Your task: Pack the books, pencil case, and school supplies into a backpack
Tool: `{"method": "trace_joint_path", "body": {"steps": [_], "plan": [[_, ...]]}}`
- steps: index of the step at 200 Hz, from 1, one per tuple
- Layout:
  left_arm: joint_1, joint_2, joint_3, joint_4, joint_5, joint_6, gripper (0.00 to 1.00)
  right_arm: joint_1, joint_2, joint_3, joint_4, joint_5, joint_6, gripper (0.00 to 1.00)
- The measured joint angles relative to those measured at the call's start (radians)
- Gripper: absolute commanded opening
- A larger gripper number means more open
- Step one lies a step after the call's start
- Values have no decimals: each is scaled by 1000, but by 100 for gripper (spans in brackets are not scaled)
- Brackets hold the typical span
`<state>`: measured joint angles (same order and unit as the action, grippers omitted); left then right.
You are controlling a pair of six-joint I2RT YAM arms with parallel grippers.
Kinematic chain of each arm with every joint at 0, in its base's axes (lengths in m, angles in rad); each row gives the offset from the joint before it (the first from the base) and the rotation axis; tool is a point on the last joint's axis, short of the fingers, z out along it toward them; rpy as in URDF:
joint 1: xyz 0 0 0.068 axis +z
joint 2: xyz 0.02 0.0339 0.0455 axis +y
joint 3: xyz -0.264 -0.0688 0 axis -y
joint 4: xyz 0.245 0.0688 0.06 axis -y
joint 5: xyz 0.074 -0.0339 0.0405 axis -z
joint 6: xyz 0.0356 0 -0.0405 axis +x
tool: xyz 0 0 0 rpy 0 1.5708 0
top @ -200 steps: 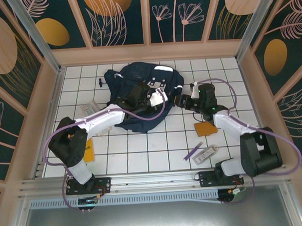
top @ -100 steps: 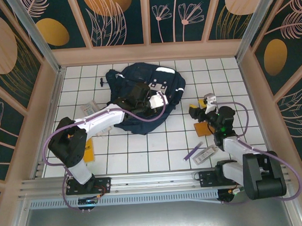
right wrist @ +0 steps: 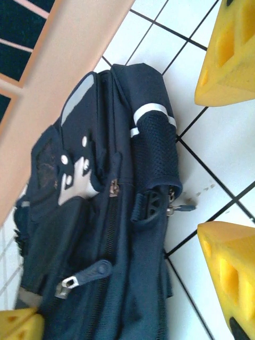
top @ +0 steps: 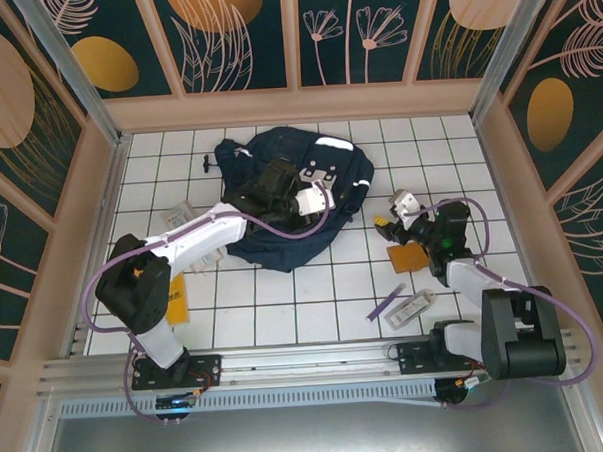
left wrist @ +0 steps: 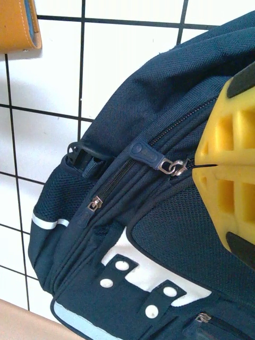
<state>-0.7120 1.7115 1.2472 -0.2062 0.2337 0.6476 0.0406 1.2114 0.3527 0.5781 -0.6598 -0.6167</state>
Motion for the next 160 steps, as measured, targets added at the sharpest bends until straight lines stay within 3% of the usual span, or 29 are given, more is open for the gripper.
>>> {"method": "trace_joint_path", "body": {"steps": [85, 134, 160], "plan": [[28, -36, 0, -40, 102, 28, 0, 50, 98, 85, -254, -67, -320, 60], [29, -40, 10, -54, 126, 29, 0, 111, 163, 124, -261, -53, -354, 60], [39, -41, 31, -56, 127, 11, 0, 142, 165, 82, -198, -3, -347, 54]]}}
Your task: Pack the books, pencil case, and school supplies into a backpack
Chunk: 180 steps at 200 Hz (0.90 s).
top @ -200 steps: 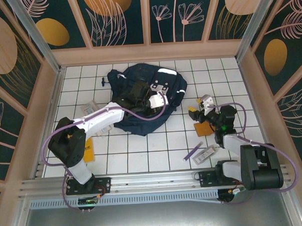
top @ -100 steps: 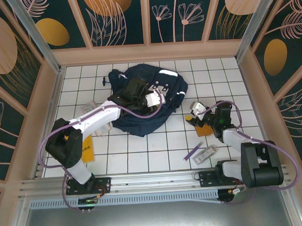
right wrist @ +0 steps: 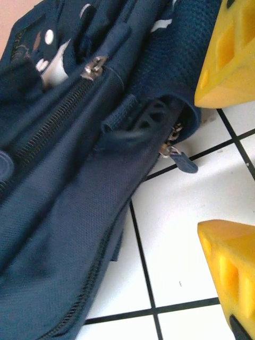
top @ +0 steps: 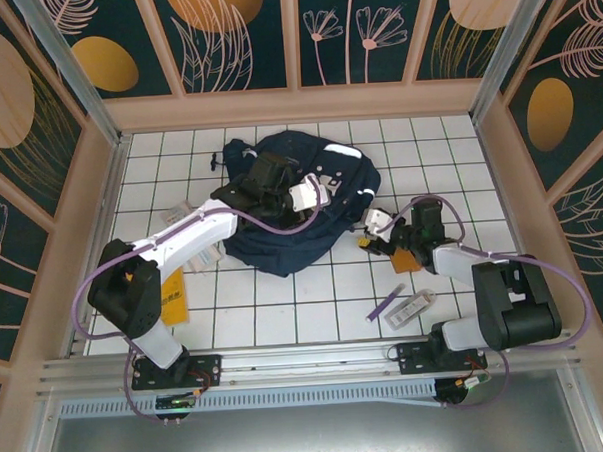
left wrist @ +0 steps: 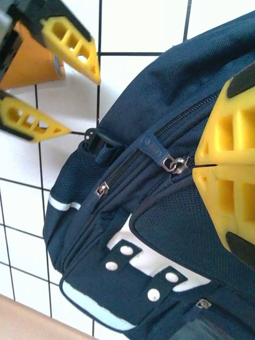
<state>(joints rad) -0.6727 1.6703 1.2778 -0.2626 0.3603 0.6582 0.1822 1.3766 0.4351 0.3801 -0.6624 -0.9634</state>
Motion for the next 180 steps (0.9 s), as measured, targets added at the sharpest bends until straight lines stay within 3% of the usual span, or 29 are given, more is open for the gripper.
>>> {"method": "trace_joint_path", "body": {"steps": [55, 148, 180], "plan": [[14, -6, 19, 1, 25, -39, 0, 39, 7, -49, 115, 156, 76, 48], [27, -5, 74, 16, 46, -95, 0, 127, 194, 19, 225, 349, 114, 43], [27, -5, 79, 27, 65, -111, 0, 137, 208, 19, 323, 373, 169, 27]]}}
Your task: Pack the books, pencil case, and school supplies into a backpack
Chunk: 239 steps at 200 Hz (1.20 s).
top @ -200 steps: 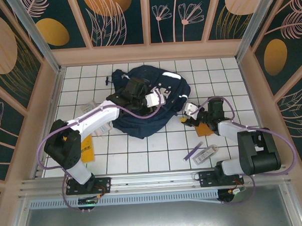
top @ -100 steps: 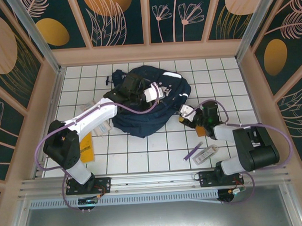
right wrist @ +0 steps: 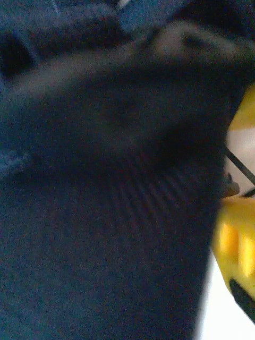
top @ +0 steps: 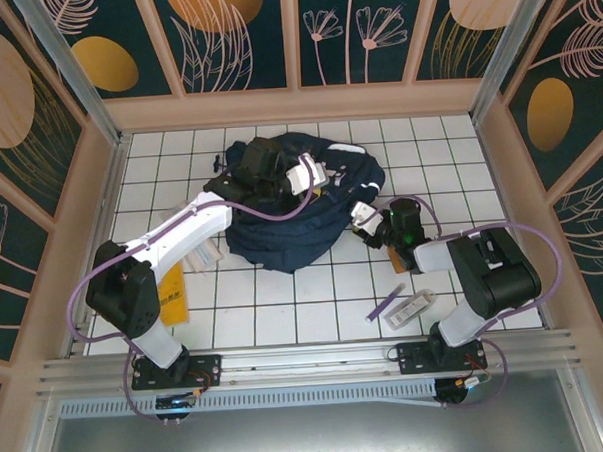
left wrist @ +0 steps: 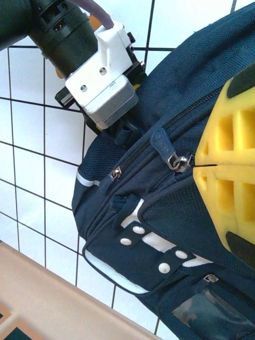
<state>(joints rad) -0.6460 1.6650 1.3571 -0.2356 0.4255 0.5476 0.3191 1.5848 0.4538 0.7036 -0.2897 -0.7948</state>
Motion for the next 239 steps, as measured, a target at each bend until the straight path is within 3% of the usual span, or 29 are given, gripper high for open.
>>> {"method": "trace_joint_path", "body": {"steps": [43, 99, 160, 214, 229, 239], "plan": [[6, 0, 17, 15, -10, -24, 0, -1, -5, -24, 105, -60, 65, 0], [17, 16, 59, 40, -62, -56, 0, -5, -80, -29, 14, -193, -19, 0], [17, 106, 121, 121, -71, -92, 0, 0, -167, 26, -256, -370, -121, 0], [8, 168, 126, 217, -67, -195, 0, 93, -177, 62, -345, -418, -116, 0], [5, 189, 132, 212, -66, -198, 28, 106, -177, 63, -352, -407, -115, 0], [4, 192, 132, 189, -67, -201, 37, 105, -177, 63, -359, -388, -113, 4]]}}
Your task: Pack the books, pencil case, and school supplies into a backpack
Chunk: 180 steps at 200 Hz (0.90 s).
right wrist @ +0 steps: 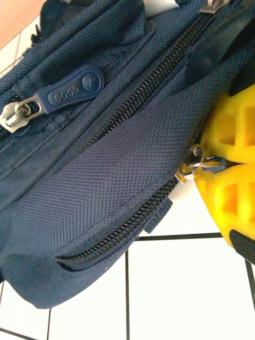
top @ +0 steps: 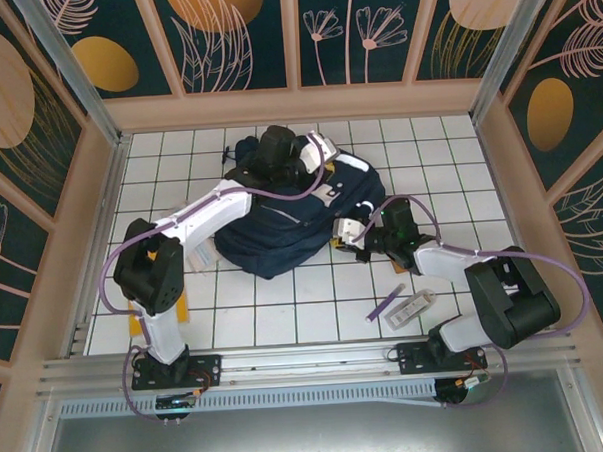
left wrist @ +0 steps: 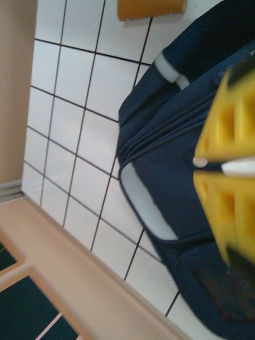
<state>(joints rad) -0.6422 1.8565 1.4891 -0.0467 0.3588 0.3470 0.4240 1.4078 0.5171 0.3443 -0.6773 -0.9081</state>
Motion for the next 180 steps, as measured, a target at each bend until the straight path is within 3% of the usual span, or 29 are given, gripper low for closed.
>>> {"method": "trace_joint_path", "body": {"steps": [13, 37, 70, 97, 123, 137, 152, 180], "plan": [[0, -6, -3, -31, 0, 3, 49, -13, 0, 0, -11, 8, 5, 15], [0, -88, -99, -73, 21, 11, 56, -53, -2, -3, 4, -13, 74, 40], [-2, -306, -306, -50, -19, -96, 85, -84, -82, -128, 228, -49, 270, 45], [-2, -390, -364, -29, -44, -198, 74, -97, -180, -227, 420, -18, 442, 49], [-35, -358, -365, -37, -39, -222, 74, -171, -269, -275, 510, 138, 647, 52], [-78, -340, -372, -37, -59, -223, 77, -197, -300, -230, 423, 311, 791, 53], [-121, -325, -377, -41, -94, -215, 83, -230, -290, -88, 206, 459, 964, 52], [-142, -295, -380, -51, -180, -156, 91, -272, -265, 105, -50, 504, 1201, 55]]}}
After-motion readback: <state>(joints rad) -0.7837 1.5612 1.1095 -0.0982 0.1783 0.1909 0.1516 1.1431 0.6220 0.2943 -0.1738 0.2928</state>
